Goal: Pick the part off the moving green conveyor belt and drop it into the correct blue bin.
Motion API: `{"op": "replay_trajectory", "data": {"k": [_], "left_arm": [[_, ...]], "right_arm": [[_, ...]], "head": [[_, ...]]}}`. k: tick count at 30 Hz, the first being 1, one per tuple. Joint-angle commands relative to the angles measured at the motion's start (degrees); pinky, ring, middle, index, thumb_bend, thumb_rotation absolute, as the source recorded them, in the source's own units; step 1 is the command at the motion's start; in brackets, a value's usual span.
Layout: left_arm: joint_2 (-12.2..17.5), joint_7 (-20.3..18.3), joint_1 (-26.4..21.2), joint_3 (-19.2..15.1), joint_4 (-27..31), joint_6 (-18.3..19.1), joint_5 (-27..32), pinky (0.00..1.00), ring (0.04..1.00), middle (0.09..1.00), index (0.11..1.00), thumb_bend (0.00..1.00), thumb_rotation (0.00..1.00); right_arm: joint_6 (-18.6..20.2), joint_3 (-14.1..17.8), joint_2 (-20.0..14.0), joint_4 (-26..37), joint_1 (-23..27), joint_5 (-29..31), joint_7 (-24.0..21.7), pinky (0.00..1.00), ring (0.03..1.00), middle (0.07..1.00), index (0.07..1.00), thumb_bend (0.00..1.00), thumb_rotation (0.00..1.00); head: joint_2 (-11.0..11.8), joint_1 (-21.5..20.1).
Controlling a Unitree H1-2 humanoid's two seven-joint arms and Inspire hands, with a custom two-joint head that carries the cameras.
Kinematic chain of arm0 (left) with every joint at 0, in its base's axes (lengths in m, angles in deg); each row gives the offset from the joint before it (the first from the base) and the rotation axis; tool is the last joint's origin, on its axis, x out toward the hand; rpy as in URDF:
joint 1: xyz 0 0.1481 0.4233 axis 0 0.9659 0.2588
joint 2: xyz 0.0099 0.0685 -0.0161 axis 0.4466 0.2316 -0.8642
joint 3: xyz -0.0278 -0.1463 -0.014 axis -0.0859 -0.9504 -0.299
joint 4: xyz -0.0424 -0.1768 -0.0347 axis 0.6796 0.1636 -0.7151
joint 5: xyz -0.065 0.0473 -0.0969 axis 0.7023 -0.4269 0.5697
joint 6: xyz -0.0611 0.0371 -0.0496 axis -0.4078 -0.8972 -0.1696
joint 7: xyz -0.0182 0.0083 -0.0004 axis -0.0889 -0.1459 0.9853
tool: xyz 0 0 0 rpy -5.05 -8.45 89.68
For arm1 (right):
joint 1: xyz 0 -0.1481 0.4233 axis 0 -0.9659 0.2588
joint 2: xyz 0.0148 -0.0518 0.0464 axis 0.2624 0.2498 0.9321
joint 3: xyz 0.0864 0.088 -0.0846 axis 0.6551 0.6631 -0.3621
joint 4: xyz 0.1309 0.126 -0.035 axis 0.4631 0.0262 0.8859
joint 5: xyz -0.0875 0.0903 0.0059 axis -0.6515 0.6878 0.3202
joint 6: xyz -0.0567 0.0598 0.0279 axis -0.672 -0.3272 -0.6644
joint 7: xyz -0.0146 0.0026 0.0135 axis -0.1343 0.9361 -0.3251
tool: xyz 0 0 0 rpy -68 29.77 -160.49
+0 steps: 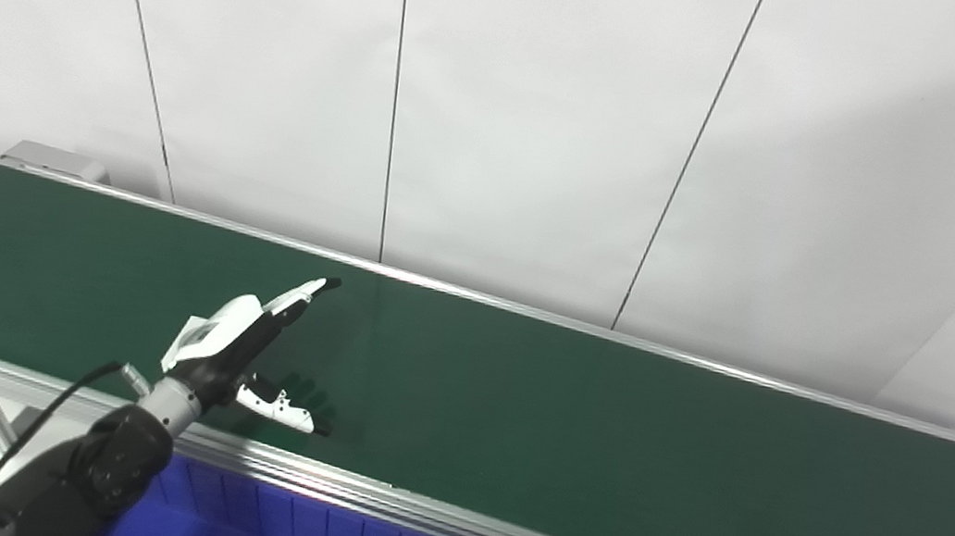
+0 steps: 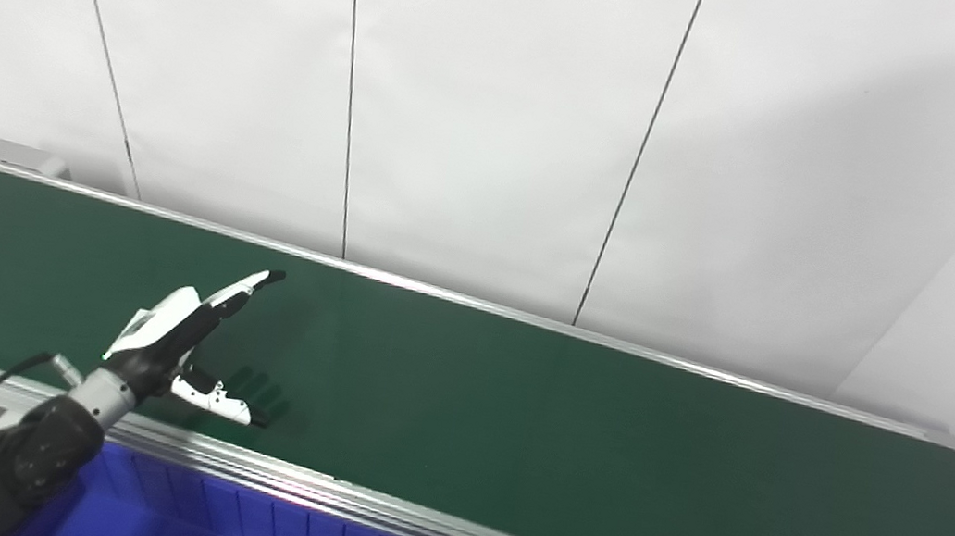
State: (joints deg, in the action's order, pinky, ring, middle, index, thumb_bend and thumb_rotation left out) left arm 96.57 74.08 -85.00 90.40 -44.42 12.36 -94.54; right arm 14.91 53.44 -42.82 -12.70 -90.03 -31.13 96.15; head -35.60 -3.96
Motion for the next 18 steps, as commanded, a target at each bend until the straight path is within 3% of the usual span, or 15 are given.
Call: {"op": "replay_trajectory", "data": {"k": [1,9,13,18], "left_arm": [[1.2,-0.4,-2.7,-0.9,1.5,2.4,-2.3,0.89,0.98,0.984,0.973,0.93,0.18],[1.0,-3.0,-5.1,-1.9,-0.7,5.7,-4.3,0.99,0.998,0.991,0.983,0.98,0.2],[1.4,-3.8,-6.3,-1.8,-1.5,6.5,-5.4,1.0,0.993,0.994,0.991,1.0,0.21],[2.2,-6.9,-7.6,-1.3,-1.2,10.1,-6.9,1.0,1.0,1.0,1.0,1.0,0.18]], "right_arm": [[-3.0,-0.1,-0.3,1.9,0.0,0.1,0.4,0.87,0.846,0.857,0.9,0.91,0.5],[-3.0,0.0,-0.8,2.4,-0.1,0.3,0.0,0.87,0.852,0.856,0.903,0.9,0.5],[-3.0,0.2,-1.1,2.5,-0.1,0.9,-0.6,0.88,0.859,0.857,0.905,0.9,0.49],[-3.0,0.4,-1.4,2.7,-0.2,0.9,-0.6,0.87,0.853,0.855,0.904,0.9,0.49]], "head": [[-0.2,0.7],[-0.6,1.5],[-0.8,2.0],[-1.0,2.2]]}}
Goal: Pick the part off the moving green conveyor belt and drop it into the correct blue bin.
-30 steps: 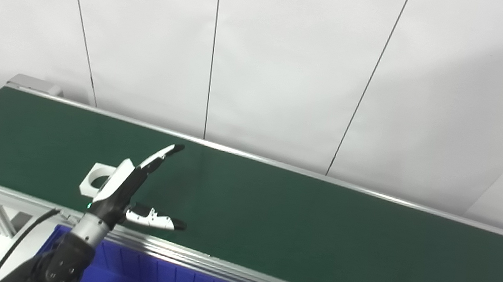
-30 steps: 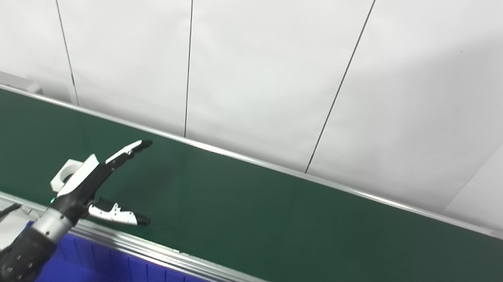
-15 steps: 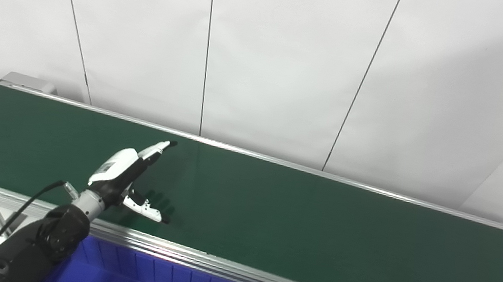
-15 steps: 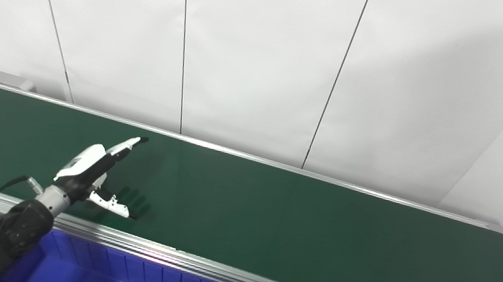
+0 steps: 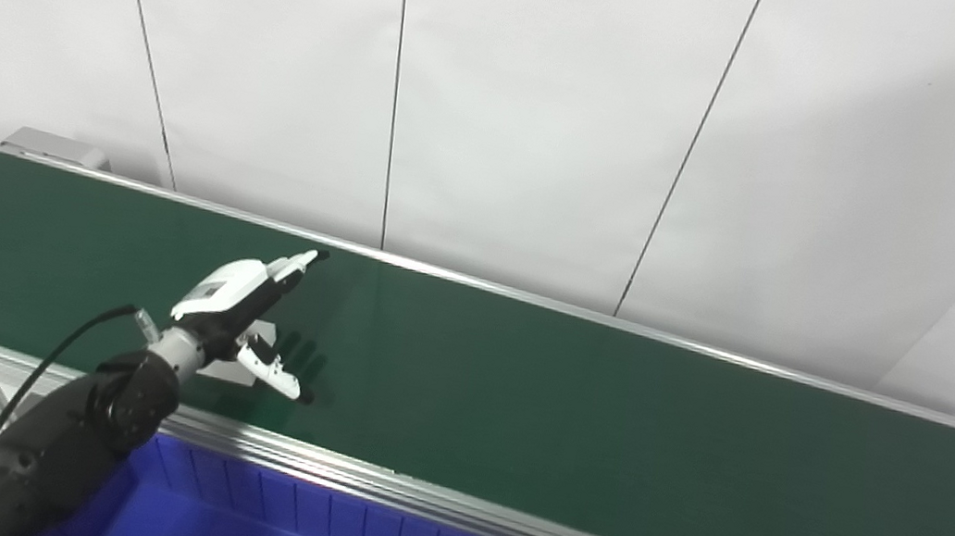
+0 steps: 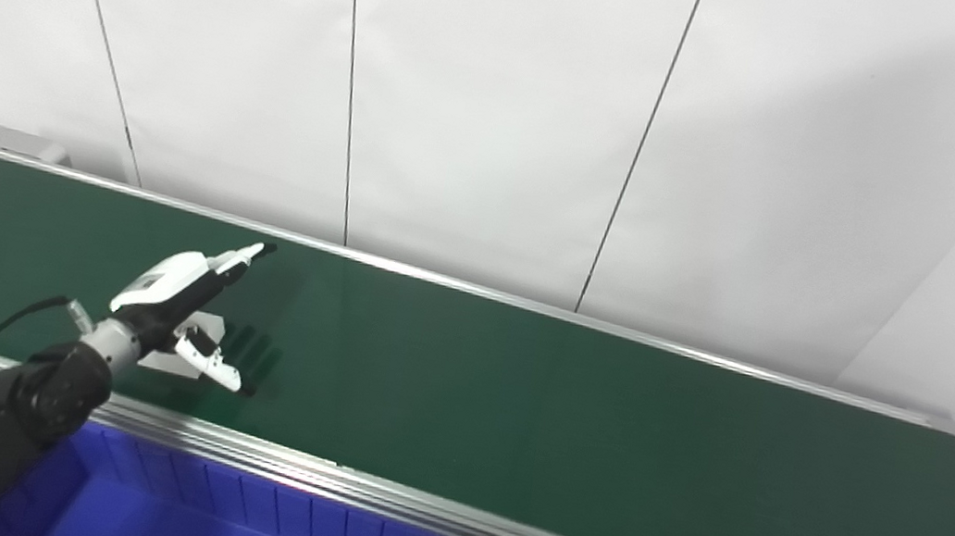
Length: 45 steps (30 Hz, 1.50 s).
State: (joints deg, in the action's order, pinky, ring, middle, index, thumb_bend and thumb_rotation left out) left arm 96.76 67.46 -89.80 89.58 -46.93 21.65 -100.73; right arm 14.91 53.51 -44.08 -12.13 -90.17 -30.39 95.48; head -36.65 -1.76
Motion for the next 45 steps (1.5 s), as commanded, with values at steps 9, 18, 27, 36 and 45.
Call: {"op": "replay_trajectory", "data": {"k": [9,18,27,36,45], "left_arm": [[2.2,-3.0,-4.2,0.3,0.2,4.9,-3.8,1.0,0.996,0.992,0.983,0.97,0.08],[2.6,-11.0,-4.9,2.1,1.3,11.2,-5.3,1.0,1.0,1.0,0.978,0.91,0.0],[1.1,-10.0,-4.3,1.2,-0.1,11.0,-4.2,0.48,0.53,0.718,0.773,0.56,0.0],[-0.5,-1.6,-4.3,-0.5,-2.8,5.1,-3.3,0.33,0.407,0.477,0.508,0.5,0.0],[0.1,-0.7,-1.5,-3.8,6.0,4.5,-0.8,0.32,0.394,0.482,0.512,0.5,0.0]], "right_arm": [[-3.0,0.9,-0.2,2.6,-0.2,0.9,-0.9,0.87,0.85,0.85,0.903,0.91,0.49],[-3.0,2.3,0.1,3.3,-0.8,1.7,-3.0,0.88,0.861,0.851,0.908,0.9,0.49],[-3.0,3.3,0.8,4.0,-1.0,1.9,-4.5,0.87,0.855,0.85,0.907,0.9,0.49],[-3.0,3.8,1.2,4.2,-1.2,1.9,-5.0,0.88,0.86,0.852,0.907,0.89,0.48],[-3.0,4.2,1.6,4.2,-1.1,1.9,-5.6,0.88,0.861,0.85,0.907,0.89,0.49]], "head": [[-0.2,0.0],[-0.4,0.2],[-0.7,0.3],[-0.9,0.1],[-1.0,0.3]]}}
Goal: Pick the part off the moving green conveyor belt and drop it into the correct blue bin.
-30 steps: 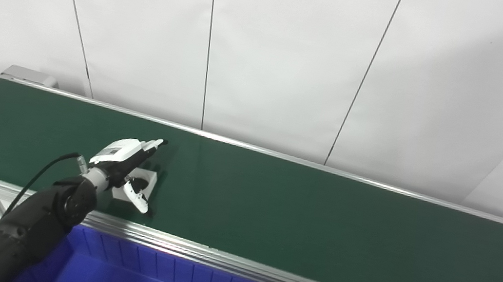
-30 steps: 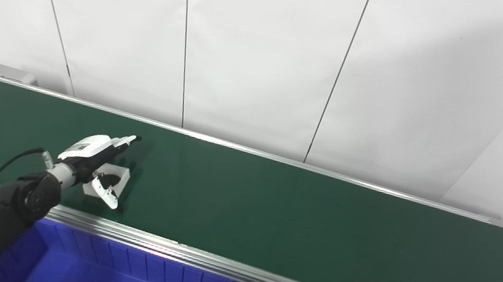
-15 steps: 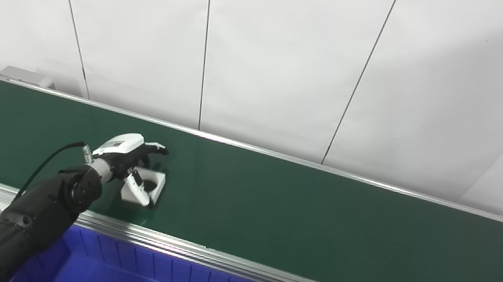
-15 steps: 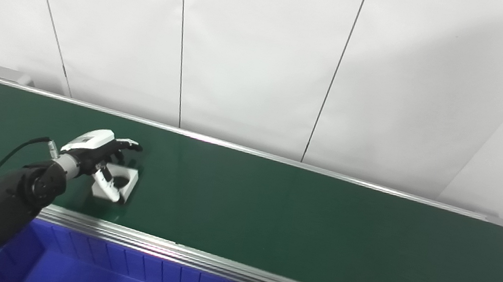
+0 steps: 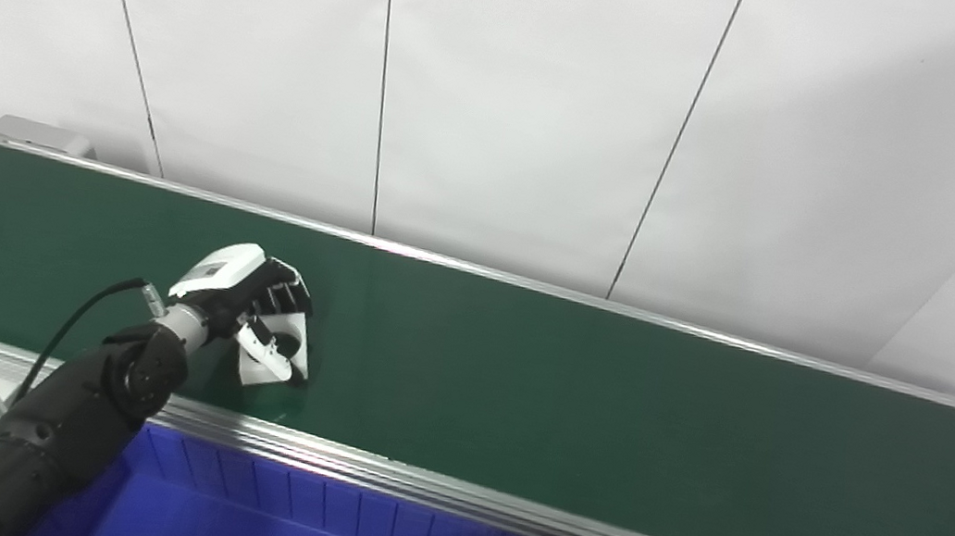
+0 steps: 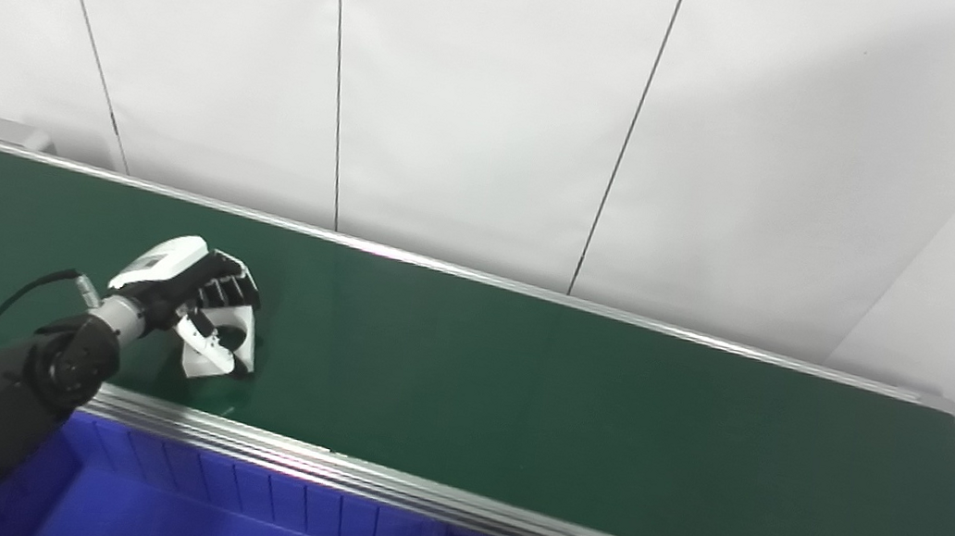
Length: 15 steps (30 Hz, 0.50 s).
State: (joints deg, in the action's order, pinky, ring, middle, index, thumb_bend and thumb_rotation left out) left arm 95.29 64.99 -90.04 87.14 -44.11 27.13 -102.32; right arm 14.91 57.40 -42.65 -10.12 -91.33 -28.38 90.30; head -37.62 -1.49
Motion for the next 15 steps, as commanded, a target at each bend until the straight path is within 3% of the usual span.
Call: {"op": "replay_trajectory", "data": {"k": [1,5,8,15], "left_arm": [[1.4,2.0,-0.5,-2.2,4.8,-0.9,1.2,0.33,0.409,0.498,0.499,0.5,0.0],[0.0,1.6,3.5,-6.3,12.2,-3.4,7.1,0.41,0.456,0.515,0.463,0.5,0.0],[-1.1,0.3,7.0,-8.6,17.7,-6.1,12.2,0.37,0.424,0.496,0.497,0.5,0.0],[-4.4,0.0,13.4,-9.8,21.0,-18.9,20.0,0.32,0.411,0.487,0.508,0.5,0.0]], "right_arm": [[-3.0,0.2,0.1,2.2,0.1,-0.2,-0.3,0.88,0.858,0.851,0.908,0.9,0.49],[-3.0,0.4,0.7,2.5,-0.3,0.1,-0.5,0.88,0.85,0.85,0.902,0.91,0.49],[-3.0,0.3,1.1,2.9,-0.6,-0.4,-0.2,0.88,0.847,0.85,0.898,0.92,0.49],[-3.0,-1.3,1.4,3.6,-0.4,-2.9,1.5,0.85,0.841,0.849,0.898,0.91,0.49]], "head": [[-0.2,-0.2],[-0.7,-1.7],[-1.2,-4.0],[-3.2,-7.1]]}}
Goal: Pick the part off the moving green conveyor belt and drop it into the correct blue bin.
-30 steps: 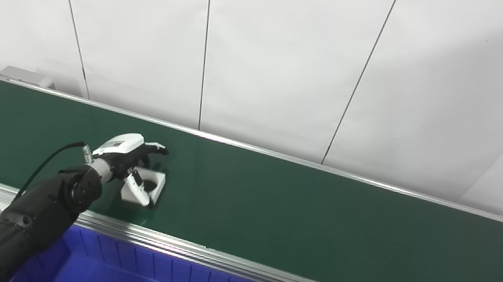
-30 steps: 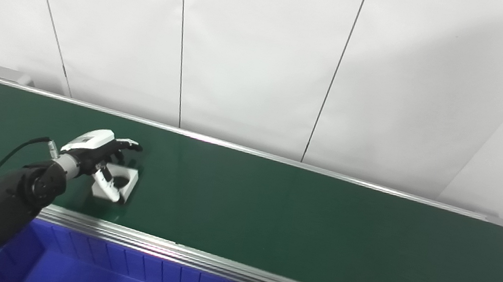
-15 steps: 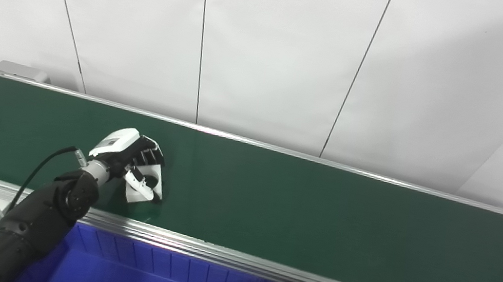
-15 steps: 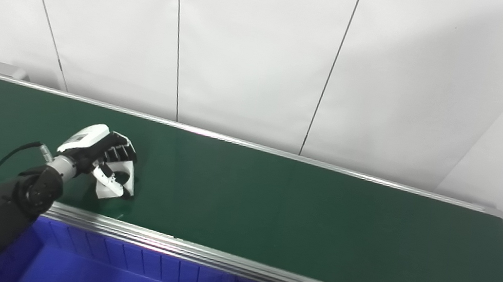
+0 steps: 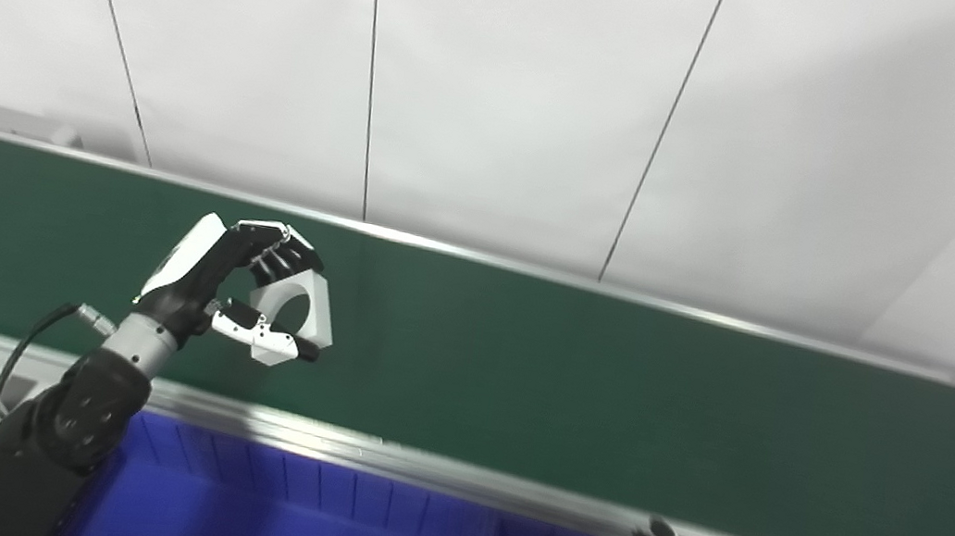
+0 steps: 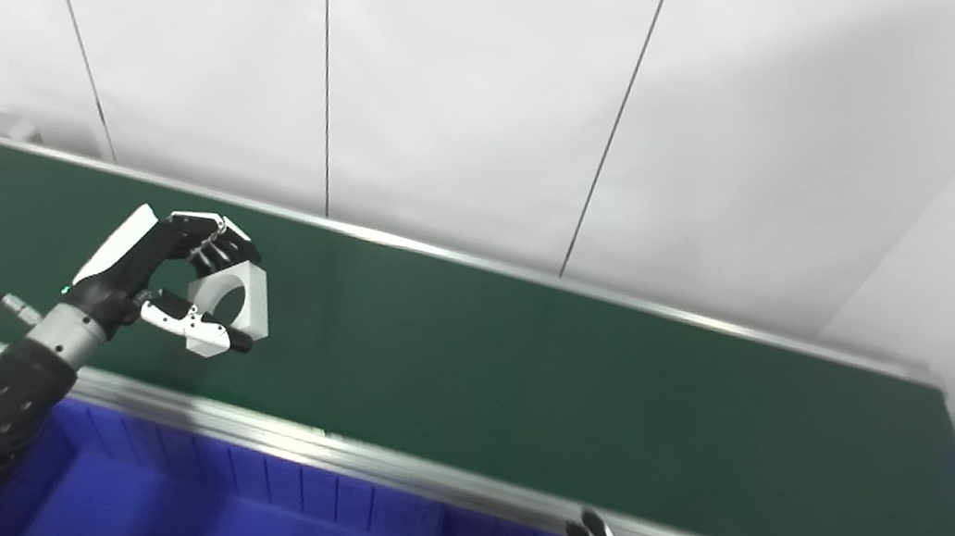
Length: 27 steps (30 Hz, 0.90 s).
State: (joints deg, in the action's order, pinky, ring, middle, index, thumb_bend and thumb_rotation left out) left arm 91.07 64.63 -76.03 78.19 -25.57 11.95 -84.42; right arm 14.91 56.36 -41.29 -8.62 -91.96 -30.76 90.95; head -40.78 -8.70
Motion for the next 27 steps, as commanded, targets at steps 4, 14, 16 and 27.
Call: {"op": "replay_trajectory", "data": {"k": [4,14,16,27], "left_arm": [[-2.8,-0.2,3.4,-0.4,5.9,-4.7,6.0,0.33,0.421,0.49,0.501,0.5,0.0],[-5.8,2.3,10.8,4.9,6.7,-4.7,3.7,0.3,0.421,0.497,0.491,0.5,0.0],[-5.9,2.4,12.0,5.9,6.0,-4.7,2.9,0.32,0.43,0.501,0.485,0.5,0.0],[-4.7,7.8,15.7,12.4,2.7,-4.7,-2.0,0.39,0.455,0.509,0.465,0.5,0.0]], "right_arm": [[-3.0,-1.1,0.1,2.4,0.6,-2.2,2.4,0.85,0.847,0.848,0.901,0.92,0.5],[-3.0,-1.5,1.7,3.0,0.8,-3.0,3.0,0.86,0.848,0.855,0.903,0.93,0.51],[-3.0,-1.5,2.0,2.9,0.9,-3.4,3.4,0.86,0.841,0.854,0.901,0.94,0.52],[-3.0,-1.2,2.7,3.5,0.4,-3.8,3.0,0.87,0.841,0.857,0.905,0.93,0.53]], "head": [[-0.9,-1.4],[-3.2,-5.9],[-3.7,-6.7],[-4.9,-8.1]]}}
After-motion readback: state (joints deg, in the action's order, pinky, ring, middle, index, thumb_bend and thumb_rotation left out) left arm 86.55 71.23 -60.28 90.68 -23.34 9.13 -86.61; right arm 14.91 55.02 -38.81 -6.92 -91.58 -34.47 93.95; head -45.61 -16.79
